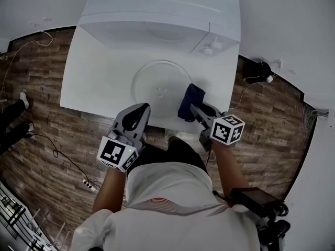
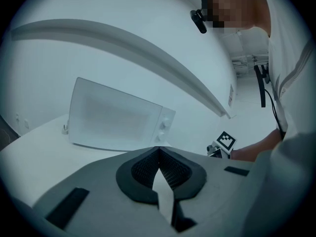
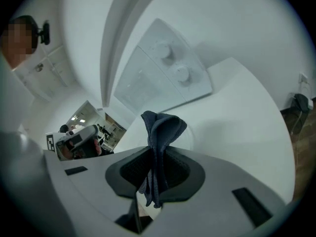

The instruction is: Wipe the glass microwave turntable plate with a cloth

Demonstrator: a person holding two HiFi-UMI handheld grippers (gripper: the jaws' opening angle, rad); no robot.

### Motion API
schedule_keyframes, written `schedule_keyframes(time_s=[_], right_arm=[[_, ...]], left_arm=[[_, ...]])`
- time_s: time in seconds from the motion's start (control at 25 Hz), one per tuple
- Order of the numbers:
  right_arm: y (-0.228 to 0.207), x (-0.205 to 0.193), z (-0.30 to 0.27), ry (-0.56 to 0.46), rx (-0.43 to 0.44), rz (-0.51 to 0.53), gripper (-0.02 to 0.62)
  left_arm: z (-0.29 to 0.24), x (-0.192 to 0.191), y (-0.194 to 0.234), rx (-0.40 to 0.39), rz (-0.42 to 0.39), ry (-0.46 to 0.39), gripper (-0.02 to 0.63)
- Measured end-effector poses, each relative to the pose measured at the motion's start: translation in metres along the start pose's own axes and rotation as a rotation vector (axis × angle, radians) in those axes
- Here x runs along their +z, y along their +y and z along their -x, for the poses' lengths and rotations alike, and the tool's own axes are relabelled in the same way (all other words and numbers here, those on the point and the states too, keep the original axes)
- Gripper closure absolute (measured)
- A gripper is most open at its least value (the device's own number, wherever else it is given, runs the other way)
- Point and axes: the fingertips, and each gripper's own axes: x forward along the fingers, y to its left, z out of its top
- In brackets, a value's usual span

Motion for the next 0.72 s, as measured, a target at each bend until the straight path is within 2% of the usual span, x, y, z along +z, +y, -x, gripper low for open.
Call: schedule_keyframes(time_s=[0.16,0.32,0.52,0.72], right_arm=[[0.064,0.053,0.022,-0.178,0.110,0.181,0.534],[0.122,0.106,0.052,-0.337,0.167,0.360,0.534],[0.170,0.149,0.092,-0.488,0.207,0.470,0.534],[0.188,0.164,0.125,-0.542,0.260,0.525,0.534]], left_arm=[[0.010,0.029,-0.007,-0.009,-0.038,-0.034,0.595],[0.019,0.070,-0.016,-0.025,-0.087,-0.090,0.595],[0.032,0.111,-0.026,-0.025,-0.137,-0.156,0.595],[0.042,0.130,-0.047,0.037,-0.149,-0.206,0.595]])
